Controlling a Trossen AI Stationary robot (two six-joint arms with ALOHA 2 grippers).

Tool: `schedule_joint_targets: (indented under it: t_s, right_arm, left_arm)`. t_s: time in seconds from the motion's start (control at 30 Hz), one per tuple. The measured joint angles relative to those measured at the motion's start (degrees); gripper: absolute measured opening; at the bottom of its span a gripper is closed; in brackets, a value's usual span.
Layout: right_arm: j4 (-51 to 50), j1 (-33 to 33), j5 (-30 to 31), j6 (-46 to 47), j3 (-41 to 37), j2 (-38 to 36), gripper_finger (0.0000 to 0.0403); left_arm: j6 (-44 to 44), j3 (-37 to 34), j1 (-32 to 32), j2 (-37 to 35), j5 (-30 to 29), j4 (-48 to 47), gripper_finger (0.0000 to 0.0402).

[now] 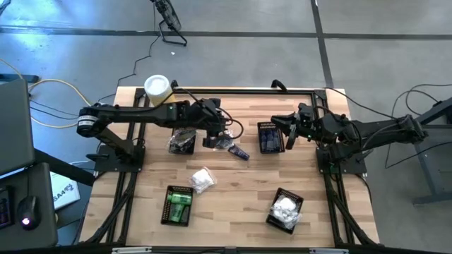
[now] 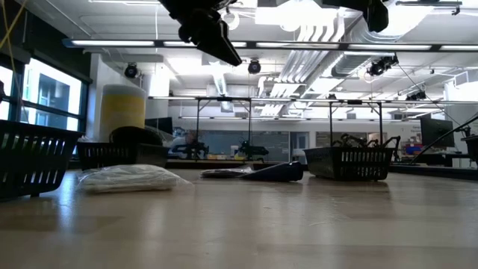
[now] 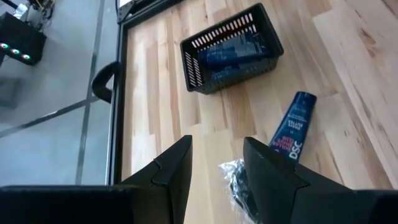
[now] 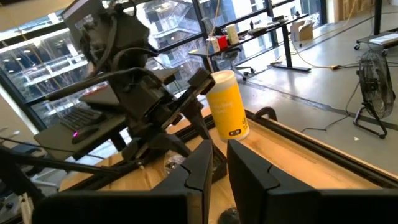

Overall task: Pick & Place Travel size toiletries
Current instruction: Put the black hairbrush into the top left black basket

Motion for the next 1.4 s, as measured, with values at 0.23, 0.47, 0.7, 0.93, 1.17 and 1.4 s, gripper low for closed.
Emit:
schedule_joint_targets:
  t_s: [0.23,0.47,0.7,0.93,1.17,1.4]
  right_arm:
    - [0.0,1.1,0.0,0.0,0.0,0.0,0.0042]
    - [-0.1,1.1,0.0,0.0,0.0,0.0,0.0042]
    - [-0.3,1.1,0.0,0.0,0.0,0.0,0.0042]
    - [-1.0,1.1,0.0,0.0,0.0,0.0,0.0042]
    - [-3.4,1.1,0.0,0.0,0.0,0.0,0.0042]
    - [-3.5,1.1,0.0,0.0,0.0,0.0,0.0042]
  left_arm:
    - [3.1,0.0,0.0,0.0,-0.2,-0.8,0.0138]
    - [2.7,0.0,0.0,1.5,-0.5,-1.3,0.0138]
    - [2.7,0.0,0.0,6.2,-0.5,-2.3,0.0138]
    - [-0.2,0.0,0.0,10.9,-0.5,-3.1,0.0138]
    - [-2.0,0.0,0.0,14.6,-0.1,-5.4,0.0138]
    - [-2.0,0.0,-2.1,18.0,1.7,-4.0,0.0138]
